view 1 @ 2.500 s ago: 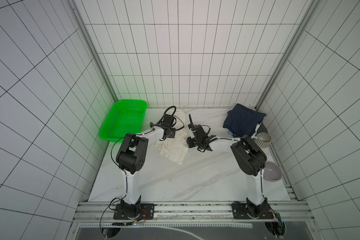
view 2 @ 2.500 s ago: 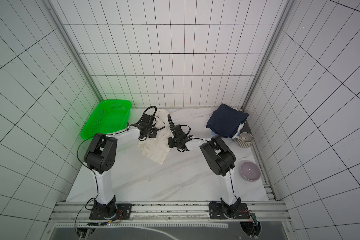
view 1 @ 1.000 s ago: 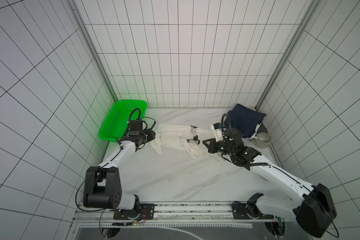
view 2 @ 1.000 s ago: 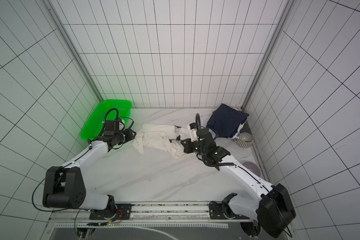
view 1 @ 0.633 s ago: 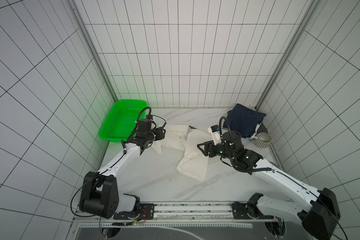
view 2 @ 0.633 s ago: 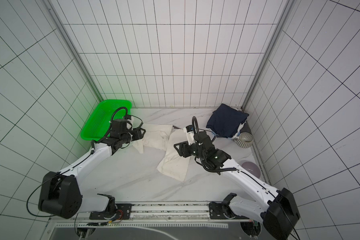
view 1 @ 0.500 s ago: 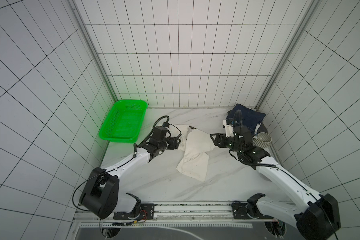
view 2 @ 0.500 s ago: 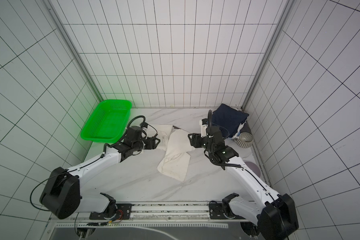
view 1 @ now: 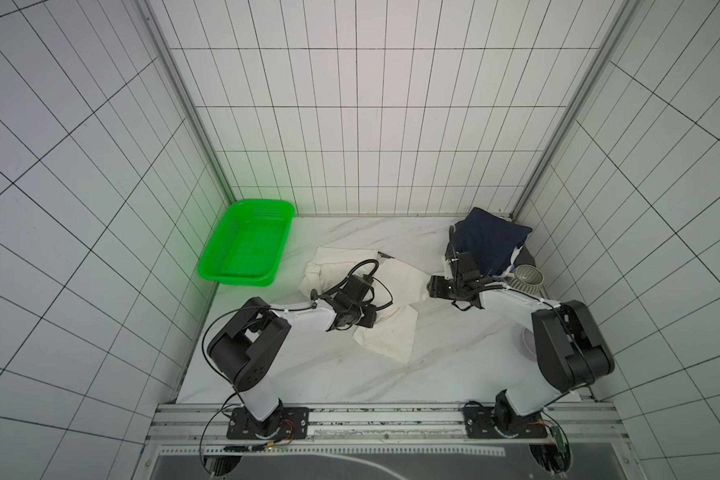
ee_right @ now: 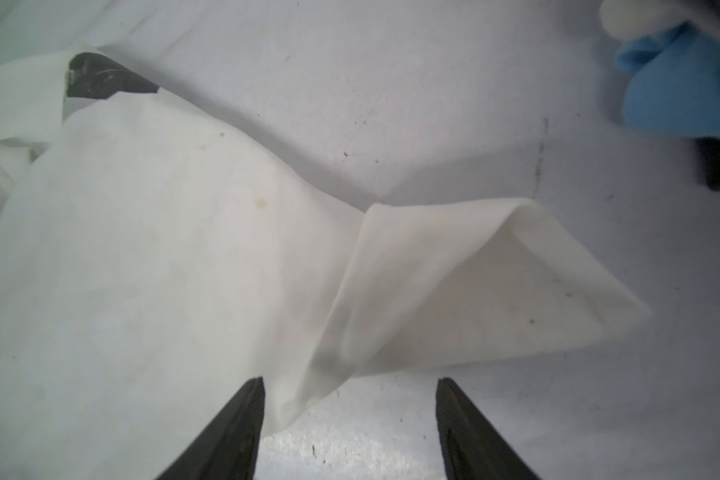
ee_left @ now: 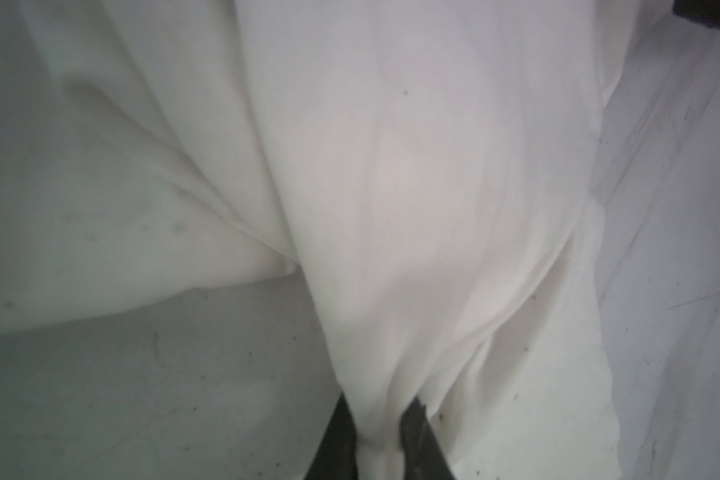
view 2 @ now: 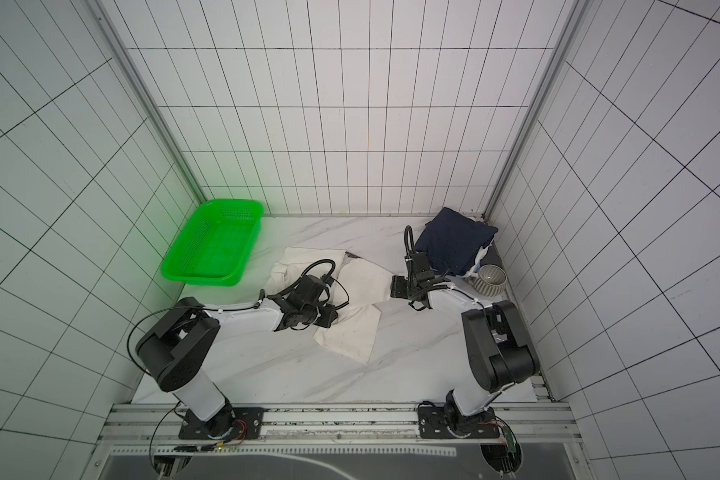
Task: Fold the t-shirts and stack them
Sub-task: 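Lift the white t-shirt high with both grippers and shake it out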
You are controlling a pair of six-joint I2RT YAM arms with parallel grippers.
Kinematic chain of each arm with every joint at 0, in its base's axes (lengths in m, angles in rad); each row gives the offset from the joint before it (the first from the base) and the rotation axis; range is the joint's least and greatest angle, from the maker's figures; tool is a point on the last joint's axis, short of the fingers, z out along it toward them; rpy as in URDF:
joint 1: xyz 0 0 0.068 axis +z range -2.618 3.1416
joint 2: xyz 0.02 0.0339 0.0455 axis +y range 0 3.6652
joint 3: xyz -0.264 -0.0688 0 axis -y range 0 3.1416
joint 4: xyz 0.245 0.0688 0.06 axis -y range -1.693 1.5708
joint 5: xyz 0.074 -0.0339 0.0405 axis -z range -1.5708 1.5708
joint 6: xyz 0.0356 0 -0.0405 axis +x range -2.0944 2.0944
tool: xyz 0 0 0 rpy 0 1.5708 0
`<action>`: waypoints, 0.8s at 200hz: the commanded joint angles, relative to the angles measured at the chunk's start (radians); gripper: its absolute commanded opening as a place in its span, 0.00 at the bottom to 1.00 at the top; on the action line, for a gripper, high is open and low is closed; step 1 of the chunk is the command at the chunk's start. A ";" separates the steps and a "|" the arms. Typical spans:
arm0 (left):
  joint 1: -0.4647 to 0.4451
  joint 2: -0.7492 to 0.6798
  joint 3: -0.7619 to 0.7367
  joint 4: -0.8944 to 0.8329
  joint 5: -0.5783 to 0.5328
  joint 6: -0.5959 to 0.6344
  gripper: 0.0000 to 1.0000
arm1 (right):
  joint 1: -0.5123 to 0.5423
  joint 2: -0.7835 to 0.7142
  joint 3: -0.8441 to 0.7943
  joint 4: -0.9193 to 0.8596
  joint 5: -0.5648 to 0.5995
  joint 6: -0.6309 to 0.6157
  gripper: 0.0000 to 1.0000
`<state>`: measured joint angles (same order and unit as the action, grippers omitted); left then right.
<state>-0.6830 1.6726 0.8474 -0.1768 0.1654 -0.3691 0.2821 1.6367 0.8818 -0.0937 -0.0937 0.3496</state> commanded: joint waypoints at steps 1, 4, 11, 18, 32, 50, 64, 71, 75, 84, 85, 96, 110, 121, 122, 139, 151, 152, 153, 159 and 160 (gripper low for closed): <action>0.030 -0.062 0.018 -0.039 -0.011 0.035 0.01 | -0.021 0.055 0.121 0.079 -0.025 -0.013 0.65; 0.037 -0.070 0.016 -0.041 -0.003 0.036 0.00 | -0.021 0.063 0.127 0.081 -0.028 -0.012 0.63; 0.056 -0.090 0.015 -0.048 0.015 0.036 0.00 | -0.021 0.080 0.143 0.080 -0.031 -0.009 0.59; 0.072 -0.112 0.016 -0.058 0.030 0.040 0.00 | -0.024 0.095 0.157 0.082 -0.031 -0.006 0.54; 0.104 -0.169 0.029 -0.092 0.037 0.051 0.00 | -0.026 0.107 0.185 0.074 -0.036 -0.001 0.34; 0.146 -0.251 0.083 -0.156 0.030 0.078 0.00 | -0.026 0.078 0.217 0.060 -0.046 0.008 0.14; 0.176 -0.305 0.160 -0.214 -0.006 0.103 0.00 | -0.026 0.029 0.252 0.036 -0.037 0.014 0.00; 0.192 -0.329 0.205 -0.234 -0.021 0.113 0.00 | -0.026 0.001 0.277 0.009 -0.030 0.014 0.00; 0.200 -0.340 0.229 -0.238 -0.027 0.118 0.00 | -0.026 -0.019 0.293 -0.005 -0.029 0.014 0.00; 0.213 -0.366 0.287 -0.234 -0.038 0.134 0.00 | -0.026 -0.071 0.345 -0.044 -0.020 0.011 0.00; 0.215 -0.369 0.295 -0.235 -0.039 0.136 0.00 | -0.026 -0.074 0.352 -0.048 -0.018 0.011 0.00; 0.228 -0.383 0.395 -0.248 -0.064 0.166 0.00 | -0.026 -0.138 0.443 -0.099 -0.004 0.003 0.00; 0.241 -0.373 0.547 -0.269 -0.102 0.206 0.00 | -0.027 -0.195 0.578 -0.144 0.008 -0.012 0.00; 0.254 -0.345 0.671 -0.264 -0.105 0.247 0.00 | -0.026 -0.210 0.699 -0.164 0.031 -0.022 0.00; 0.254 -0.341 0.682 -0.264 -0.106 0.251 0.00 | -0.026 -0.209 0.710 -0.166 0.031 -0.024 0.00; 0.285 -0.260 0.892 -0.268 -0.105 0.290 0.00 | -0.028 -0.165 0.925 -0.198 0.067 -0.054 0.00; 0.313 -0.191 1.039 -0.281 -0.073 0.304 0.00 | -0.037 -0.096 1.095 -0.250 0.075 -0.077 0.00; 0.315 -0.185 1.055 -0.285 -0.073 0.304 0.00 | -0.038 -0.090 1.110 -0.254 0.075 -0.077 0.00; 0.317 -0.178 1.071 -0.289 -0.073 0.304 0.00 | -0.040 -0.084 1.125 -0.259 0.075 -0.078 0.00; 0.330 -0.144 1.158 -0.313 -0.063 0.307 0.00 | -0.048 -0.045 1.219 -0.294 0.075 -0.078 0.00; 0.332 -0.138 1.171 -0.318 -0.061 0.308 0.00 | -0.049 -0.039 1.228 -0.300 0.074 -0.078 0.00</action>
<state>-0.4034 1.4250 1.7802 -0.4534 0.1112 -0.1333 0.2619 1.5013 1.8034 -0.2516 -0.0978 0.3187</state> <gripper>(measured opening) 0.048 0.050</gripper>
